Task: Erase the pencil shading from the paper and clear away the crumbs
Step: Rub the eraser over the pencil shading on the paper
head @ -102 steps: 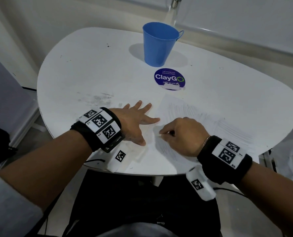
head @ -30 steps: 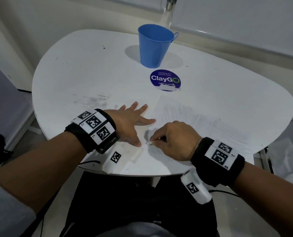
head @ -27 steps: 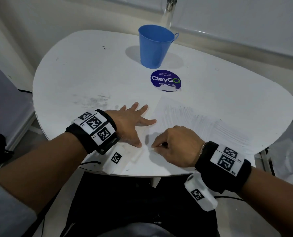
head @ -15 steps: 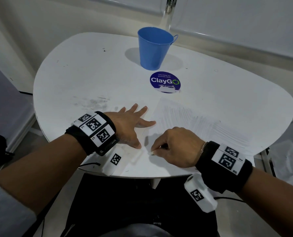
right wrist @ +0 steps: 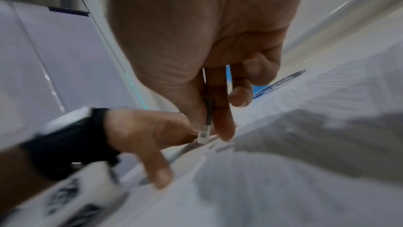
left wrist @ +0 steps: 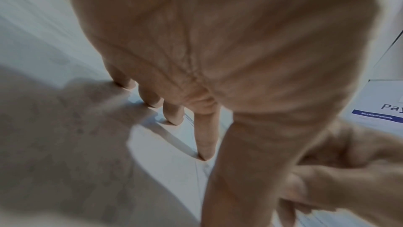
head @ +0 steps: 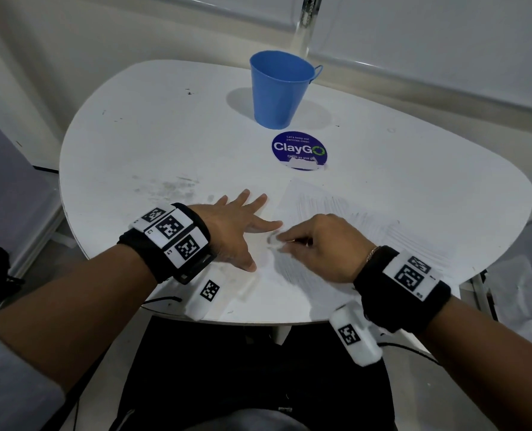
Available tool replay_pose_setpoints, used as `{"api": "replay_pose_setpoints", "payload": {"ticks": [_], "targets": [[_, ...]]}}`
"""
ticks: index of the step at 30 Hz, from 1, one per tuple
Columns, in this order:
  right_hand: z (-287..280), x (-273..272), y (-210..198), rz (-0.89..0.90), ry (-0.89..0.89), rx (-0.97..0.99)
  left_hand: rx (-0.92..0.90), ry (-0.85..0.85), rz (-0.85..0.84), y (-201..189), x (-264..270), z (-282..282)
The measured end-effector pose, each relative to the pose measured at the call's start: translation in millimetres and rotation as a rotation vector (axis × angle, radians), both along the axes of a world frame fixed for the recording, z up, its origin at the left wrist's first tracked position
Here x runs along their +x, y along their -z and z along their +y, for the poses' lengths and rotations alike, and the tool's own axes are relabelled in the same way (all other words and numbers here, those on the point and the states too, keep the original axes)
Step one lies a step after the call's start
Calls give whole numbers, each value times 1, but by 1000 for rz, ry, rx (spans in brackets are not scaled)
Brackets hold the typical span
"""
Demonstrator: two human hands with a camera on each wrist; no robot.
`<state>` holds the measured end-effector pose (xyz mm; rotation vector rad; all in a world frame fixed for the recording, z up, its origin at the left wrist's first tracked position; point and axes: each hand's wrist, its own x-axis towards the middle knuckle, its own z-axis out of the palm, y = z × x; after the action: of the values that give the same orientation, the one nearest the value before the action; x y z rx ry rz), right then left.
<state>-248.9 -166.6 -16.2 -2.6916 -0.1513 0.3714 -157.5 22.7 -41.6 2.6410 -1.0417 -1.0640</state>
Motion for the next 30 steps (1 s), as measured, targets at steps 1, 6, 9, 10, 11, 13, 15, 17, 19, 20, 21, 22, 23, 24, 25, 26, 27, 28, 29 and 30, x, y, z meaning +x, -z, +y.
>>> {"api": "replay_pose_setpoints", "payload": {"ticks": [1, 6, 9, 10, 11, 13, 15, 17, 19, 20, 21, 22, 23, 24, 25, 26, 27, 28, 29, 30], "targets": [[-2, 2, 3, -15, 28, -24, 0, 2, 0, 0, 0, 0], [1, -10, 14, -12, 20, -100, -72, -1, 45, 10, 5, 7], [6, -19, 13, 0, -2, -102, -78, -7, 37, 16, 8, 8], [7, -21, 13, -1, -15, -106, -72, -8, 37, 16, 7, 7], [7, -22, 12, 0, -25, -102, -66, -8, 38, 15, 7, 6], [5, -20, 12, 1, -21, -79, -59, -8, 39, 11, 5, 4], [0, -12, 12, -33, 21, -79, -49, -10, 35, 7, 4, 3], [-4, -9, 13, -67, 51, -95, -34, -10, 25, 3, 2, 2], [0, -16, 11, -21, -7, -101, -20, -7, 21, 1, 1, 0], [3, -21, 10, 20, -55, -88, -15, -7, 20, -1, 0, 0], [6, -24, 8, 54, -93, -72, -14, -10, 19, -2, 0, 0], [6, -23, 7, 65, -105, -71, -15, -13, 19, -3, 0, 0], [4, -18, 7, 49, -82, -80, -15, -14, 21, -3, 0, 0], [0, -13, 6, 17, -31, -84, -14, -13, 21, -4, 0, 0], [-3, -9, 6, -17, 23, -86, -13, -12, 22, -4, 0, 0], [-5, -8, 7, -33, 56, -88, -12, -12, 23, -4, -1, 0], [-4, -10, 8, -26, 46, -90, -12, -10, 25, -4, -1, -1], [0, -15, 7, -3, -1, -92, -12, -9, 25, -4, -1, -1], [4, -21, 6, 29, -57, -91, -11, -8, 24, -4, -1, 0], [7, -24, 6, 59, -93, -83, -9, -9, 24, -3, -1, 0]]}}
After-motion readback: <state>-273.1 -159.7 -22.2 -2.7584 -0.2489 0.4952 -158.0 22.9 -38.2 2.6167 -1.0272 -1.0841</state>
